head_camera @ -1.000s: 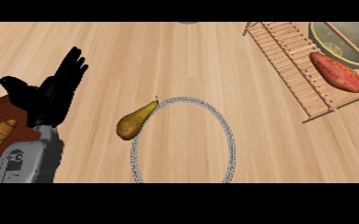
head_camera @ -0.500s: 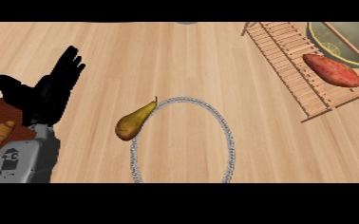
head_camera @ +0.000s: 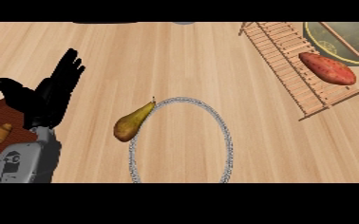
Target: Pick the sweet potato from the placemat and place it in the tiered shelf
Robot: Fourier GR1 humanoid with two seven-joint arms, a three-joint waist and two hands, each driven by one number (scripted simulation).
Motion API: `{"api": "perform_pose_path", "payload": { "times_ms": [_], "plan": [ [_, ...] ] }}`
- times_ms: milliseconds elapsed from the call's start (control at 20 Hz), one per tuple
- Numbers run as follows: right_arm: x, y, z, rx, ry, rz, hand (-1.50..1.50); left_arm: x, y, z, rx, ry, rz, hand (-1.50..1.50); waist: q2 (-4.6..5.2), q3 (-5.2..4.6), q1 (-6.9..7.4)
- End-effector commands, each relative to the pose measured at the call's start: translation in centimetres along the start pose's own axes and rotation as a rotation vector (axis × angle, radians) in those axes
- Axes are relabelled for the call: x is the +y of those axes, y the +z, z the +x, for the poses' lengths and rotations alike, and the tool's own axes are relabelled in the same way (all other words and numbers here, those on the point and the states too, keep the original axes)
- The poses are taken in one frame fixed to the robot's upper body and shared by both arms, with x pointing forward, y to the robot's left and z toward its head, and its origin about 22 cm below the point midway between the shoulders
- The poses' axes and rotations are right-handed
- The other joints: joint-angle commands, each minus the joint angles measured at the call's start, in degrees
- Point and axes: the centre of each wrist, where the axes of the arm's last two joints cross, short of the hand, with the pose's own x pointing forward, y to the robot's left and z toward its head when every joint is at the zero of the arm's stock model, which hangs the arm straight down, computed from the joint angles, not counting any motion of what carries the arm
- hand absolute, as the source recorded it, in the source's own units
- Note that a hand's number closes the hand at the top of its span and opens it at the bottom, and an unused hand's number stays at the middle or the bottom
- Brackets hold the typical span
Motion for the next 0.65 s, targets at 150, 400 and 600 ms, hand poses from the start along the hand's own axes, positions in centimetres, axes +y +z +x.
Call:
{"api": "perform_pose_path", "payload": {
  "times_ms": [150,400,600],
  "plan": [
    [-7.9,3.2,-3.7,-0.086,-0.136,0.083,-1.50,-1.6,1.2,-0.1,-0.012,0.003,0.015,0.00,-0.17,0.06,-0.43],
    [-11.3,5.1,-4.4,-0.166,-0.046,0.119,-1.50,-0.2,0.6,-0.3,-0.013,0.002,-0.006,0.00,0.11,0.02,0.13],
    [-10.7,7.5,-4.6,-0.198,0.024,0.175,-1.50,0.6,-0.4,-0.4,-0.007,-0.017,0.000,0.00,0.08,-0.04,-0.05]
  ]
}}
